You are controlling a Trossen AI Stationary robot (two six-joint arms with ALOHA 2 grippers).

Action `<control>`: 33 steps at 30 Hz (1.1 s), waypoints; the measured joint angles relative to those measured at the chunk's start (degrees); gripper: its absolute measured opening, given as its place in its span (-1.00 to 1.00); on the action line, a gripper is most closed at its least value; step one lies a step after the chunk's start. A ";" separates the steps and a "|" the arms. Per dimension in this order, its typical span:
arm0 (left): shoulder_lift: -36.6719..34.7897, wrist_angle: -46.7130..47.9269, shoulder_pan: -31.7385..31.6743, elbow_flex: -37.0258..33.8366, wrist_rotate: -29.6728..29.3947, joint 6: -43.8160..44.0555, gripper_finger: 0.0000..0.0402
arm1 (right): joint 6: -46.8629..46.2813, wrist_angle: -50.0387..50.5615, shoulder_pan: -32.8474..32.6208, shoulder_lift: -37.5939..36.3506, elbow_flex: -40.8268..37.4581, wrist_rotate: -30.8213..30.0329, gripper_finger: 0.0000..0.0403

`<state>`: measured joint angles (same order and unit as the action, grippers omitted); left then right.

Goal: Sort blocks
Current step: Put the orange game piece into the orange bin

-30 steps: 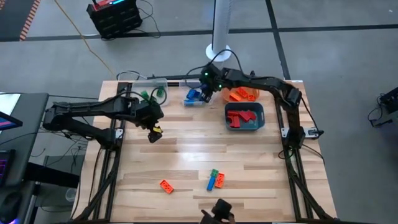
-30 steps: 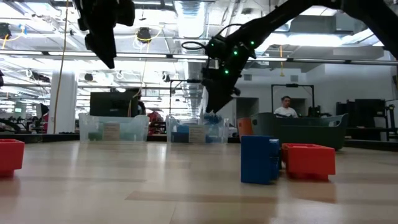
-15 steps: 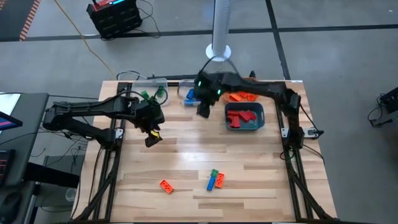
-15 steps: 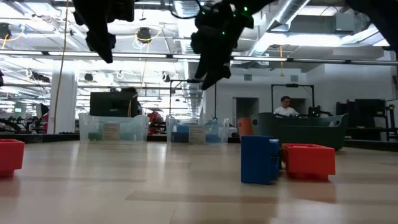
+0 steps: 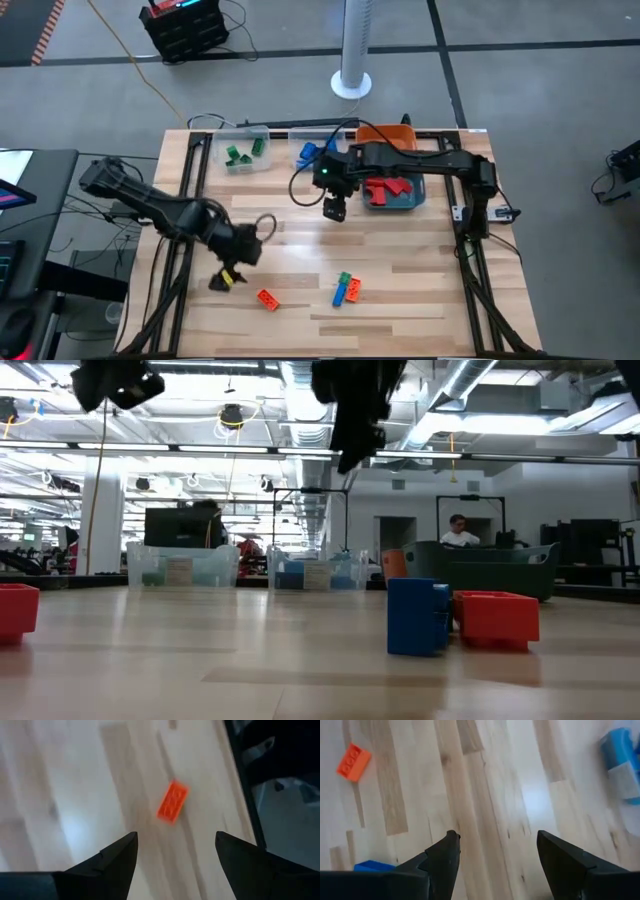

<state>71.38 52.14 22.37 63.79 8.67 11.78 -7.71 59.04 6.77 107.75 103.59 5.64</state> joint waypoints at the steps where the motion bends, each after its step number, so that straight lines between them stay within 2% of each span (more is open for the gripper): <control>1: 1.05 -2.32 1.21 0.04 -1.14 0.60 0.30 | -0.81 0.12 -0.36 -0.91 0.00 -0.36 0.33; 9: 14.81 -11.70 6.66 0.06 -4.57 2.41 0.30 | -4.86 1.77 -5.75 -5.62 0.02 -5.62 0.33; 16: 24.75 -12.22 9.71 0.06 -5.27 5.96 0.30 | -5.37 3.51 -10.38 -5.95 0.01 -5.93 0.33; 21: 26.37 -12.24 12.19 0.06 -10.45 8.80 0.30 | -5.40 4.09 -12.24 -5.94 0.02 -5.97 0.33; 25: 26.27 -12.08 14.59 0.13 -18.81 8.04 0.30 | -5.46 5.31 -13.18 -5.93 0.02 -6.89 0.33; 33: 26.27 -12.51 17.13 0.13 -17.92 4.08 0.30 | -5.37 6.85 -14.35 -5.93 0.02 -8.82 0.33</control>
<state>97.65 39.64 39.51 63.92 -9.25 15.86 -13.08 65.89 -7.57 101.82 103.61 -3.19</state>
